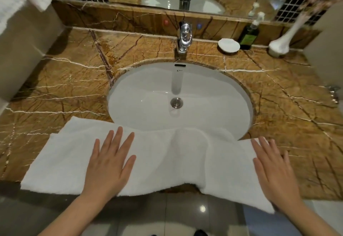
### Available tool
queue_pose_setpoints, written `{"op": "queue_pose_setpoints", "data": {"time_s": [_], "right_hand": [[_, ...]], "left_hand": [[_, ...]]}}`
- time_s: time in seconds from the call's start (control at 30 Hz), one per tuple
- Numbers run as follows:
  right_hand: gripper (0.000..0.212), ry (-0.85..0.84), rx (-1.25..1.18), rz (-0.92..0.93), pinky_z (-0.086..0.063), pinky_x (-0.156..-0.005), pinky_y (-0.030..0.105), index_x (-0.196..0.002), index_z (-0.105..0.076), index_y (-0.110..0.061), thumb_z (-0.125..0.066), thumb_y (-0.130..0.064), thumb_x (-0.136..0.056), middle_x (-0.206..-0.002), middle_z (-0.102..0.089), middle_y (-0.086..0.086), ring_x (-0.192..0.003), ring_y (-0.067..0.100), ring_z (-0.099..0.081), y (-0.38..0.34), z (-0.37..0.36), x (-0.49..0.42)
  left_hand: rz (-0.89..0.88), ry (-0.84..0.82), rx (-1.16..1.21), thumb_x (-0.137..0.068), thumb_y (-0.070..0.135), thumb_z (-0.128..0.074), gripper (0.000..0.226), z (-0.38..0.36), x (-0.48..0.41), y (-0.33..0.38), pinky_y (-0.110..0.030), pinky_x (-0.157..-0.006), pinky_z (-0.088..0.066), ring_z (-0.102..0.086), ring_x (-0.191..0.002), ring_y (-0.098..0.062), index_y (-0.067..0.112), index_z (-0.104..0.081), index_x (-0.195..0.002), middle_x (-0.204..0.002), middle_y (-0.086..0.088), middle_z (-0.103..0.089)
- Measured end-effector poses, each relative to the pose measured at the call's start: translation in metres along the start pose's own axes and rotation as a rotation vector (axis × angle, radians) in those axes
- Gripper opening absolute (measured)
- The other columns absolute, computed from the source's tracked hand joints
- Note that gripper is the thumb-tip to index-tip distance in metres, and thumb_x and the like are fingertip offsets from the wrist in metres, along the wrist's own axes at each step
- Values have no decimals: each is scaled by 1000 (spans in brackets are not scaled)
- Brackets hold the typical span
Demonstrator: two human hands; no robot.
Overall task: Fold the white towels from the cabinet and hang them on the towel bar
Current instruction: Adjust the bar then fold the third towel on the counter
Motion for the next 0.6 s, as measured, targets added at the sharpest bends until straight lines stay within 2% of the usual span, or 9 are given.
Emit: {"op": "queue_pose_setpoints", "data": {"time_s": [0.1, 0.17, 0.23, 0.3, 0.33, 0.4, 0.47, 0.53, 0.6], "right_hand": [[59, 46, 40, -20, -5, -118, 48, -146, -36, -13, -19, -40, -96, -156, -26, 6, -146, 20, -7, 1, 16, -5], [46, 125, -85, 43, -12, -118, 44, -140, -45, -8, -34, -23, -98, -151, -37, 12, -145, 25, -19, -33, 27, -10], [44, 155, -233, 163, -19, -116, 40, -136, -51, -8, -40, -16, -94, -146, -44, 12, -141, 24, -28, -83, 28, -11], [46, 60, -256, 261, -18, -116, 40, -140, -47, -14, -39, -21, -95, -149, -40, 6, -141, 18, -26, -129, 10, -3], [48, -7, -201, 297, -12, -118, 39, -145, -39, -19, -34, -26, -97, -153, -32, 3, -144, 17, -21, -145, -4, 2], [52, -84, -74, 312, 1, -120, 39, -151, -20, -28, -21, -39, -100, -158, -13, -2, -147, 19, -10, -156, -28, 12], [55, -109, -50, 289, -3, -118, 43, -151, -20, -28, -21, -45, -98, -157, -19, 1, -147, 23, -15, -150, -35, 18], [56, -124, -44, 305, -8, -115, 45, -151, -23, -30, -23, -48, -97, -157, -25, 3, -145, 26, -20, -147, -34, 22], [57, -143, -43, 328, -8, -115, 44, -151, -20, -33, -21, -52, -97, -158, -22, 2, -146, 25, -17, -144, -34, 25]], "left_hand": [[-48, -2, 26, -90, 57, -1, 65, 6, 1, 17, -41, -117, 8, 8, -145, -15, 35, -9, -151, -159, 5, 2], [-92, 11, 94, -91, 53, -6, 62, 9, 1, 37, -36, -116, 11, 8, -144, -10, 35, -13, -151, -159, 7, 0], [-146, 10, 157, -93, 52, -11, 60, 7, 3, 61, -34, -116, 11, 6, -145, -9, 36, -15, -150, -158, 9, -1], [-201, -11, 163, -93, 53, -10, 58, 1, 4, 80, -35, -116, 9, 3, -146, -11, 38, -13, -150, -158, 10, 0], [-219, -22, 133, -93, 54, -9, 59, -2, 4, 84, -36, -116, 8, 0, -146, -13, 38, -11, -150, -158, 9, 0], [-244, -45, 48, -94, 54, -14, 59, -5, 3, 84, -40, -116, -2, -16, -145, -19, 35, -21, -149, -158, 3, -14], [-247, -58, 3, -94, 53, -22, 58, -5, 3, 76, -44, -113, -11, -27, -142, -22, 32, -29, -147, -155, 0, -26], [-246, -73, -25, -94, 54, -22, 58, -7, 5, 63, -45, -113, -13, -25, -142, -21, 33, -26, -148, -155, 1, -24], [-251, -71, -44, -95, 55, -19, 59, -8, 9, 52, -45, -114, -12, -22, -143, -21, 34, -21, -150, -157, 2, -21]]}}
Point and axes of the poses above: each hand's wrist, its own x-axis away from the middle knuckle, its own z-axis out of the back of the hand, y = z × x, the point moved 7 cm from there along -x, towards the middle knuckle
